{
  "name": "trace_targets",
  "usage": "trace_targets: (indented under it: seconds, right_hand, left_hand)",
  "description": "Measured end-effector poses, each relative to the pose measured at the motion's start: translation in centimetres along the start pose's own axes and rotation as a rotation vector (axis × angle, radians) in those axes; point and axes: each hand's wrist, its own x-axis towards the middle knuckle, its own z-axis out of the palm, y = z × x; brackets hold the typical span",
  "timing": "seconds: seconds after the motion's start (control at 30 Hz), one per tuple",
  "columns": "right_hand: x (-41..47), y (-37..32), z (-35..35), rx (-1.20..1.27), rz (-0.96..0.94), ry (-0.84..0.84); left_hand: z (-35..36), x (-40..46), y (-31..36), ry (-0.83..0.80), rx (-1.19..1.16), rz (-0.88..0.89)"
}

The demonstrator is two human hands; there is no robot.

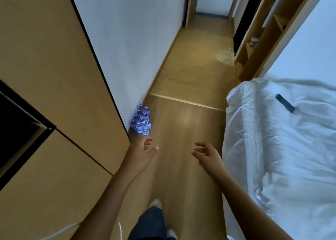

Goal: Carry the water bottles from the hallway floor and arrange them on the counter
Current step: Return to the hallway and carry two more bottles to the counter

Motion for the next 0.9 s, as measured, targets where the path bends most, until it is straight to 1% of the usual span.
trace_targets:
  seconds: [0.2,0.4,0.5,0.6,0.77,0.9]
  right_hand:
    - [12.2,-3.3,0.3,-0.021,0.026,-0.030]
    - [25.5,-10.0,1.7,-0.063,0.014,-0.047]
    - [31.0,-13.2,2.6,-0.074,-0.008,-0.073]
    - [35.6,-15.5,3.6,-0.088,-0.012,-0.111]
    - [43.2,-18.0,4.8,-0.120,-0.018,-0.223]
    - [49.9,-19.6,5.2,-0.163,-0.018,-0.372]
  left_hand:
    - [0.6,12.4,0.6,-0.023,-0.041,-0.035]
    - [-1.3,26.3,1.8,-0.017,-0.063,-0.083]
    - [-2.5,31.9,2.2,0.024,-0.045,-0.086]
    - [-3.6,36.0,2.1,0.069,-0.082,-0.121]
    - [-4.1,41.1,1.4,0.141,-0.127,-0.214]
    - [-3.2,45.5,1.2,0.218,-0.167,-0.326]
